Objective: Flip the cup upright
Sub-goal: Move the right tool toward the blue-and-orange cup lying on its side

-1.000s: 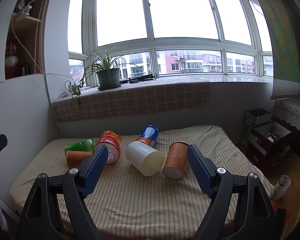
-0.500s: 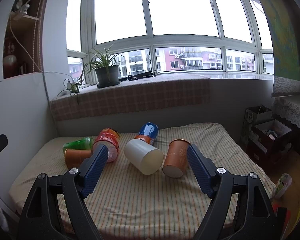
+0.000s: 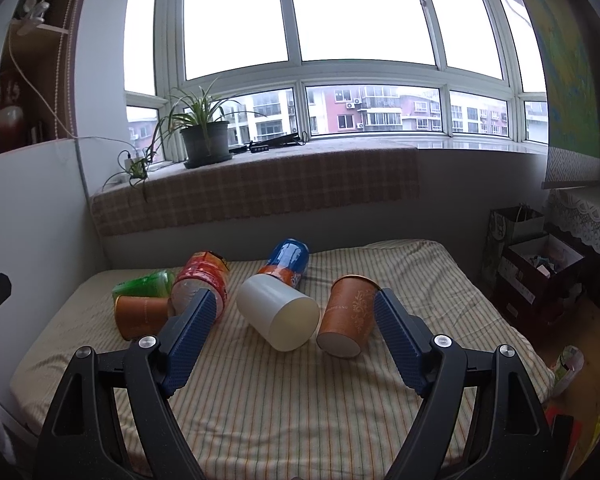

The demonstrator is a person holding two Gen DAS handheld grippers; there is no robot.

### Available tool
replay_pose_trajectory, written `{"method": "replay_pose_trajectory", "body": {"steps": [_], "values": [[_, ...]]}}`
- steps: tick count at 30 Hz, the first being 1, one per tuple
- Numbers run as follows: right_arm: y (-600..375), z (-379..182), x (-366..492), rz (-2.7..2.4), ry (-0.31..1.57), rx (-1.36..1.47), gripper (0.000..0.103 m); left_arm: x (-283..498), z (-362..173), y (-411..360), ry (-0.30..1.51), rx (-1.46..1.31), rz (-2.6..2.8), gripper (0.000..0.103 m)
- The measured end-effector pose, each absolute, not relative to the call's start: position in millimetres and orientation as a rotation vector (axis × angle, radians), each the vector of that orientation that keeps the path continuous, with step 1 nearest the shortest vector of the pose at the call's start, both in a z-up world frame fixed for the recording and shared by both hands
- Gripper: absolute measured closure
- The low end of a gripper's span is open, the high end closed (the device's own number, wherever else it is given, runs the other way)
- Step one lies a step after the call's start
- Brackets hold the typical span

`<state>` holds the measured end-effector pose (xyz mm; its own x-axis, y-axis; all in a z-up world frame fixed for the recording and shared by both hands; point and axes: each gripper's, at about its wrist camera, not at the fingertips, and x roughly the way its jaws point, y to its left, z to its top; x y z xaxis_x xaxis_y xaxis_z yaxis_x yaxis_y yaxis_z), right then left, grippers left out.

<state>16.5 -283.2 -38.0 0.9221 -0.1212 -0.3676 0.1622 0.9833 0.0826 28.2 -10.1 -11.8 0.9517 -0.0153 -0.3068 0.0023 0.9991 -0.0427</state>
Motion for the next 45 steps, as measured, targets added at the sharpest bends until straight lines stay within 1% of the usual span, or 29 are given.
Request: {"method": "replay_pose_trajectory", "body": {"steps": [7, 12, 24, 36, 45], "values": [[-300, -41, 38, -0.146, 0.416, 0.135, 0.022, 34, -18, -10, 0.333, -0.037, -0.009, 0.0], [-314, -43, 62, -0.109, 0.487, 0.164, 0.022, 35, -25, -9, 0.353, -0.029, -0.018, 0.0], [-324, -44, 151, -0.045, 0.649, 0.166, 0.022, 40, -47, -5, 0.435, -0.003, -0.018, 0.0], [-315, -70, 244, -0.043, 0.856, 0.164, 0.022, 49, -57, 6, 0.48, -0.015, 0.004, 0.0], [-301, -85, 288, -0.056, 0.967, 0.121, 0.022, 58, -58, 9, 0.491, -0.015, 0.012, 0.0]]}}
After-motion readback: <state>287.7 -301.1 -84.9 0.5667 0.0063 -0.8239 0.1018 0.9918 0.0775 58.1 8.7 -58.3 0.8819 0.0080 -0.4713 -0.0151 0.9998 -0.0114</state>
